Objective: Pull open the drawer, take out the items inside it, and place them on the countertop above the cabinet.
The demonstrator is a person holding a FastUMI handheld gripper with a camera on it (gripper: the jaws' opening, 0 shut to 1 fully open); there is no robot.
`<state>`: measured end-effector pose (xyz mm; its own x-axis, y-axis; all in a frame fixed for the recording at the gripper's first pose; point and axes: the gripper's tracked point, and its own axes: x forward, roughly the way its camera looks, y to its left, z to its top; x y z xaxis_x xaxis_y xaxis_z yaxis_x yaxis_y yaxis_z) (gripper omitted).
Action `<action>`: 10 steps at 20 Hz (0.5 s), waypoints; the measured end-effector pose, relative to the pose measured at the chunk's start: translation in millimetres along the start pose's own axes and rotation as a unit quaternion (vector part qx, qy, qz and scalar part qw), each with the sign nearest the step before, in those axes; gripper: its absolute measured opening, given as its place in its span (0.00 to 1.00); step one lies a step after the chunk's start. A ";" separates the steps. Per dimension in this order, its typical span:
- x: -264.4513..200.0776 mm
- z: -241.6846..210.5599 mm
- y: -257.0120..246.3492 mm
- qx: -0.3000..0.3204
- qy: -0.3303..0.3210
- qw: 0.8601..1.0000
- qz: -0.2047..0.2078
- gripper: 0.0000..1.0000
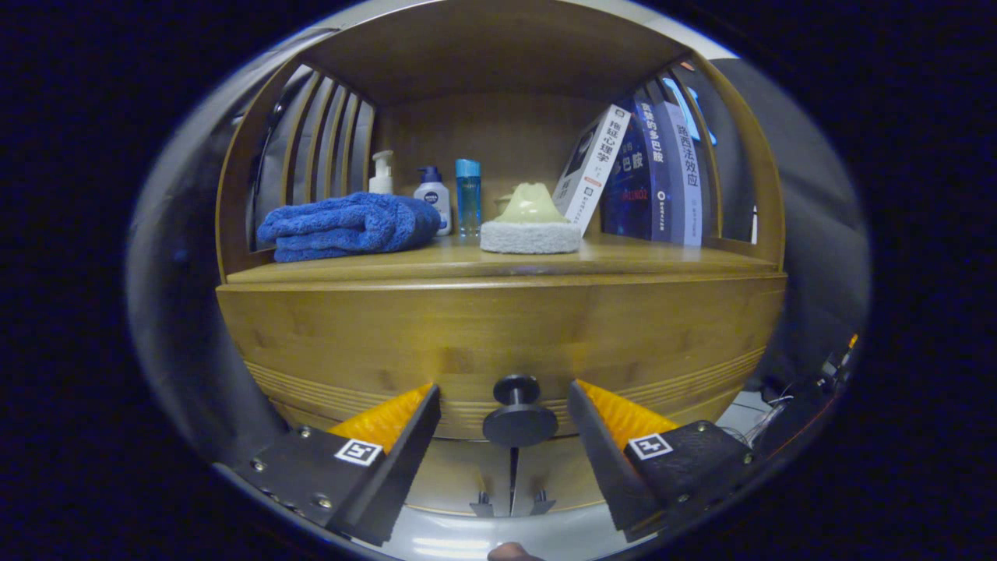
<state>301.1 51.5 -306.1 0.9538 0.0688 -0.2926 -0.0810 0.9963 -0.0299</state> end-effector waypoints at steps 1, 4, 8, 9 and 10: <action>-1.6 -4.4 0.2 0.001 0.005 1.000 -0.001 0.99; -14.7 -9.6 0.0 -0.001 0.000 1.000 -0.003 0.99; -49.4 -13.4 1.8 0.006 -0.005 1.000 -0.001 0.99; -61.3 -10.2 1.3 0.006 -0.011 1.000 -0.001 0.99; -73.0 -6.6 -0.2 0.006 -0.021 1.000 -0.004 0.99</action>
<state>229.6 45.9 -291.0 0.9659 0.0632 -0.2513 -0.0704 0.9973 -0.0197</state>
